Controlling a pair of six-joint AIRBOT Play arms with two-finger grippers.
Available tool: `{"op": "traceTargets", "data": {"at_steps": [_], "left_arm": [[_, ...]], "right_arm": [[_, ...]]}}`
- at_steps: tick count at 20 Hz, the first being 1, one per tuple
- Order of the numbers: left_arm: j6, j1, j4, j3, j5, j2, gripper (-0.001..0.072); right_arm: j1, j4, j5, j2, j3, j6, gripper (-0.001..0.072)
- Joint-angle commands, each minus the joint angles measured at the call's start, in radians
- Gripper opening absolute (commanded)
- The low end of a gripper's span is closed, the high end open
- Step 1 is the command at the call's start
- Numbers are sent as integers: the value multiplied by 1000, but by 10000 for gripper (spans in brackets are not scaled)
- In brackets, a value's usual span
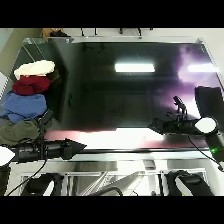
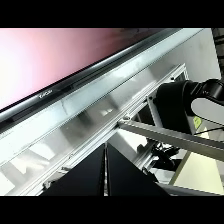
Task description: Fold the shirts.
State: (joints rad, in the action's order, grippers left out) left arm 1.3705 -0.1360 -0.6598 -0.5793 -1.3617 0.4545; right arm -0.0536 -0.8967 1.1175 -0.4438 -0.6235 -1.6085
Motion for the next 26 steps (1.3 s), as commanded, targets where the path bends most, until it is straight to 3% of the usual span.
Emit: {"op": "traceTargets", "data": {"at_steps": [1,15,20,22,23,24,25,26], "left_arm": [[0,0,0,0,0,0,10],[0,0,3,0,7,0,10],[-2,0,1,0,150,0,10],[-1,29,-87,-33,262,20,14],[-2,70,-174,-93,291,63,241],[-5,122,-267,-167,318,117,673],[-13,190,-344,-259,338,191,692],[-37,257,-396,-352,357,270,692]], "right_arm": [[-1,0,0,1,1,0,22],[-1,3,-37,1,1,0,22],[0,37,-37,-16,1,0,23],[0,76,-38,-35,1,0,27],[0,75,-39,-46,1,0,29],[0,75,-44,-58,1,6,30],[0,74,-52,-70,1,16,47],[0,75,-60,-85,1,16,220]]}}
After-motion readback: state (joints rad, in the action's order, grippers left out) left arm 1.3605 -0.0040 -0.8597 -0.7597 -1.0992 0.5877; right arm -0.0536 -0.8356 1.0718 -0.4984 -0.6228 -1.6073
